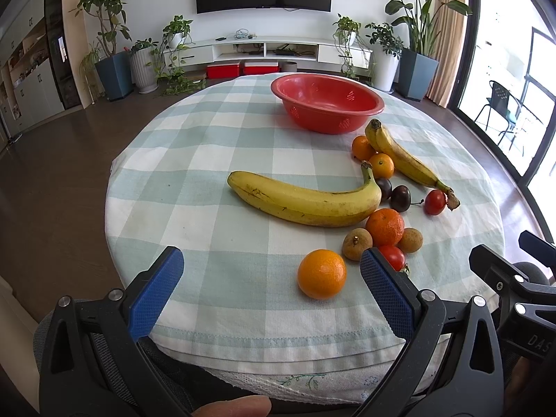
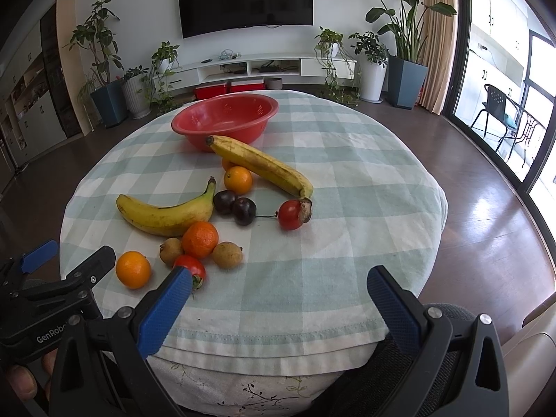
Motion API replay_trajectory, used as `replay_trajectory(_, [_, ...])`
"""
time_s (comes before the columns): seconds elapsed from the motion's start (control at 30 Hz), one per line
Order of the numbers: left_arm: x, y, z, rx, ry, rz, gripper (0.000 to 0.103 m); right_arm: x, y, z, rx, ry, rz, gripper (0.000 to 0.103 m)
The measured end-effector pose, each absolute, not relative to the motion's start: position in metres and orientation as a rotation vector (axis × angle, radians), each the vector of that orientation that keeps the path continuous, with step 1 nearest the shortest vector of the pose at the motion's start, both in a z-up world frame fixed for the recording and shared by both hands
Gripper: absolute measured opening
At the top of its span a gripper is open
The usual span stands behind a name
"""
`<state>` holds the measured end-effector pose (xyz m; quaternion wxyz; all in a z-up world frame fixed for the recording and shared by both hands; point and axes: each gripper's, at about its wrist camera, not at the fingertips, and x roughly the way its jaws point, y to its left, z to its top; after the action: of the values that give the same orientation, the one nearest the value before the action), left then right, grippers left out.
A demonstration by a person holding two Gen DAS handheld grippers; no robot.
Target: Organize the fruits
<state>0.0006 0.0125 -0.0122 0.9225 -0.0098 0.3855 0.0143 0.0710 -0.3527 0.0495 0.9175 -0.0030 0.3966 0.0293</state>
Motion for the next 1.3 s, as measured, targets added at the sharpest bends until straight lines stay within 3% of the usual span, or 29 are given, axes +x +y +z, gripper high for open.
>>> replay_trajectory(1.1, [-0.008,0.017,-0.021,0.051,0.748,-0.119,0.103,0.062,-0.346,0.041,0.041,0.806,0.081,0.103])
replay_trajectory(1.3, [-0.007,0.018,-0.037,0.101,0.875,-0.116,0.103,0.052,-0.350,0.039,0.146,0.783,0.115,0.103])
